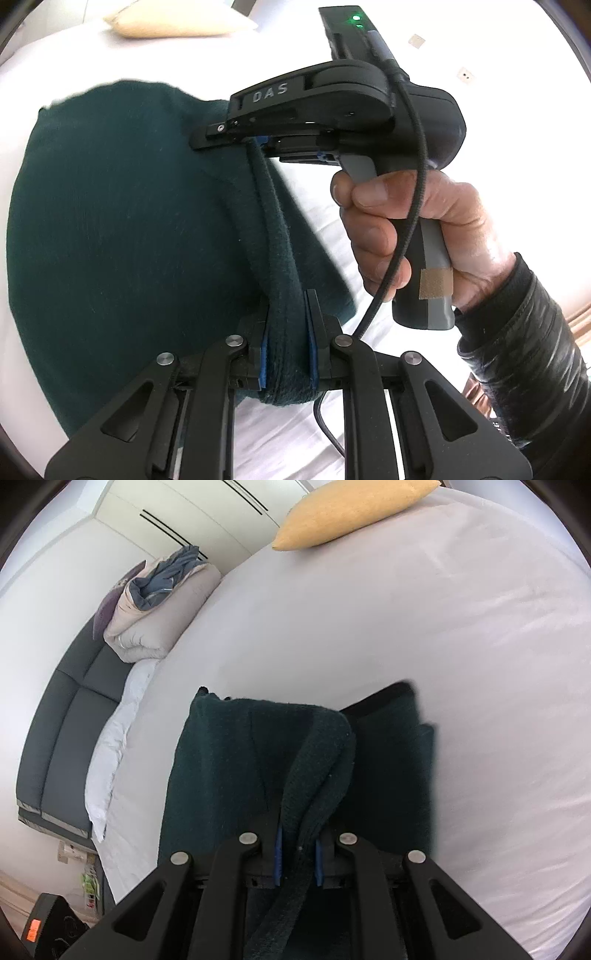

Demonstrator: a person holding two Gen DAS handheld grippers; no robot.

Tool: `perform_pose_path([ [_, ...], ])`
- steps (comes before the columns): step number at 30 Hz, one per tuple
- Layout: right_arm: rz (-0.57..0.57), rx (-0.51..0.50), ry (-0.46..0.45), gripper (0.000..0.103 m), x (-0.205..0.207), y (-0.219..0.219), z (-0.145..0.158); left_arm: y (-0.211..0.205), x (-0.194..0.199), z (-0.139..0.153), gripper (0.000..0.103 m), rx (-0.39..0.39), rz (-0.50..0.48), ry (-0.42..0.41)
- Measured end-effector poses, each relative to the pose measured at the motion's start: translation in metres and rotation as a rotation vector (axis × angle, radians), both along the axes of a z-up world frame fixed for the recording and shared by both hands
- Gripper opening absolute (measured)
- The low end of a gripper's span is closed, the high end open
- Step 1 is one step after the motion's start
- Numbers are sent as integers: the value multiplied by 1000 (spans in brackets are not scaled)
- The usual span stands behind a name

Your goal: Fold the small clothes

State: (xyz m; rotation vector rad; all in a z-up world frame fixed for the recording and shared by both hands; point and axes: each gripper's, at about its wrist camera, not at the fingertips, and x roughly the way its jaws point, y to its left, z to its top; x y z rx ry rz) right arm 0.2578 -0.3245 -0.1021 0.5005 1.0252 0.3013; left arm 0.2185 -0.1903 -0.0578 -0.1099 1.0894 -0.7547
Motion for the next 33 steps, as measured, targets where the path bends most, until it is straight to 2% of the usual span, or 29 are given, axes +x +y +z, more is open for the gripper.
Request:
perform_pose_path([
  [6,-6,-34,21,14,3,-29,0,-25,-10,-10,16,-22,-5,-4],
  [9,-28,12,62,16,5,-45,-17,-19,-15,-21,27,-32,-22,24],
  [10,-42,55,61,17,3,-50,-20,-13,-20,-21,33,-43,-34,23],
  [11,-50,86,57,18,-1,-53,-21,-7,-24,-21,51,-49,-38,25],
  [13,-53,108,50,24,-7,-53,-22,22,-41,-11,66,-117,-48,27],
  [15,-64,115,51,27,-18,-54,-18,45,-54,-3,67,-148,-65,5],
  [18,-63,142,26,39,-46,-49,-11,89,-60,6,67,-195,-28,-31],
  [21,-57,136,15,48,-79,-34,-7,129,-45,1,67,-172,73,-32],
  [23,-52,96,16,49,-105,-21,-7,145,-38,-4,67,-166,117,-29],
  [26,-65,54,2,49,-133,-9,-6,149,-28,-20,67,-117,131,-1],
  [27,-68,44,-3,48,-139,-7,-7,150,-28,-25,67,-106,135,13],
  [29,-80,-20,5,33,-149,-4,-14,140,-31,-37,67,-94,139,19],
  [30,-93,-28,16,19,-151,-6,-19,141,-33,-39,67,-91,138,16],
  [31,-118,-3,26,14,-153,-14,-24,130,-35,-49,67,-89,137,12],
  [33,-172,87,24,12,-156,-33,-31,126,-31,-53,67,-84,134,7],
])
